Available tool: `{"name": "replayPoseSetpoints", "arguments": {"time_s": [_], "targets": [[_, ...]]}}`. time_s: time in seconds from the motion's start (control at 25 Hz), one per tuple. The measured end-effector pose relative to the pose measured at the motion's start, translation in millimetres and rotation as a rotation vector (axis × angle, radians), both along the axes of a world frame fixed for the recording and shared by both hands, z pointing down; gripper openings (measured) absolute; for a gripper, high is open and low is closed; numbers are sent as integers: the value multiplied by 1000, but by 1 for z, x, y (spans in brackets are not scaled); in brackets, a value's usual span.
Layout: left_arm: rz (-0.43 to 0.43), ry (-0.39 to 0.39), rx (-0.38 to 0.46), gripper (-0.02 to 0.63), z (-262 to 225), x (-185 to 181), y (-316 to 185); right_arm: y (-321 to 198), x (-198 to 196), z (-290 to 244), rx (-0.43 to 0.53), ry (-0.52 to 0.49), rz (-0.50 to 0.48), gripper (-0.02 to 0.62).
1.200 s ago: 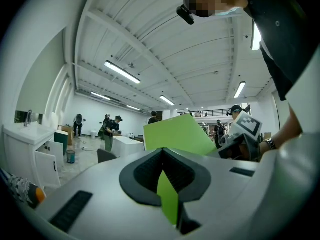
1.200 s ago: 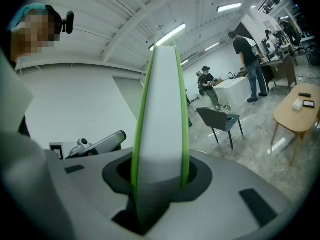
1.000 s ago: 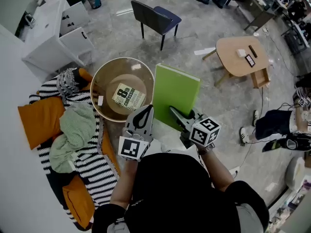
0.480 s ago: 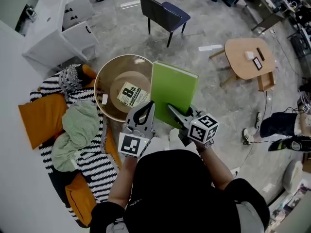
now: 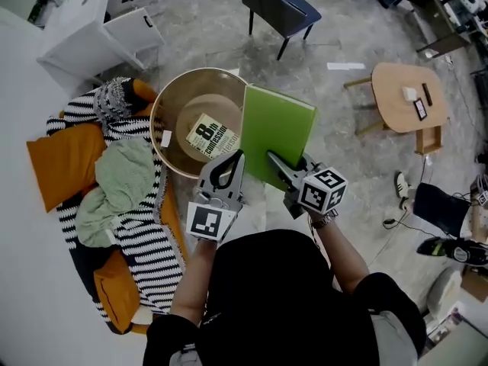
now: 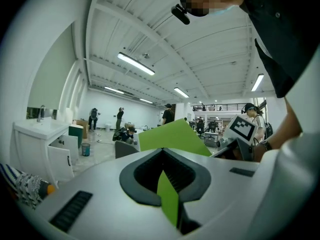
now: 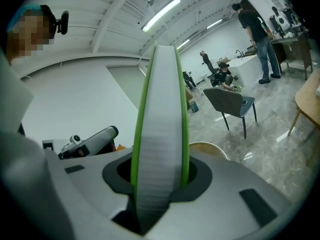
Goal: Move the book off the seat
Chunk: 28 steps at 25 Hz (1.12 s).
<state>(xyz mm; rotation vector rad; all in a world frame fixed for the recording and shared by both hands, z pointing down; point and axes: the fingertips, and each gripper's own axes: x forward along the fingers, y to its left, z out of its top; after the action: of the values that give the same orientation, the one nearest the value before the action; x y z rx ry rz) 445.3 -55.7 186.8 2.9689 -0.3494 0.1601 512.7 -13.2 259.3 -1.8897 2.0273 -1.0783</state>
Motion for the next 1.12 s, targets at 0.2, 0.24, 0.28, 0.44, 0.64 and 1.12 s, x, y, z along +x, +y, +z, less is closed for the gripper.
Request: {"name": "replayPoseSetpoints", "arguments": {"time_s": [0.2,0.24,0.28,0.44,0.64,1.12], "targets": [[-71,-27,-20,8,17,24,-24,-23,30,23,-35,-18,-44,130],[-86,-34,-25,8,21,29,-29,-27,35,29,-44,-25,-54,130],[-100,-40,-31,8,25,34,-34,-31,40,34,-54,-33,-65,130],[-146,-61,-35,8,41,55,-53,-46,60,64,-110,-59,-112,130],[-209,-77,-59,8,63,72,-75,-66,82,105,-174,-81,-148,130],[-308,-115,-111,8,122,109,-97,-102,119,214,-320,-124,-213,133]]}}
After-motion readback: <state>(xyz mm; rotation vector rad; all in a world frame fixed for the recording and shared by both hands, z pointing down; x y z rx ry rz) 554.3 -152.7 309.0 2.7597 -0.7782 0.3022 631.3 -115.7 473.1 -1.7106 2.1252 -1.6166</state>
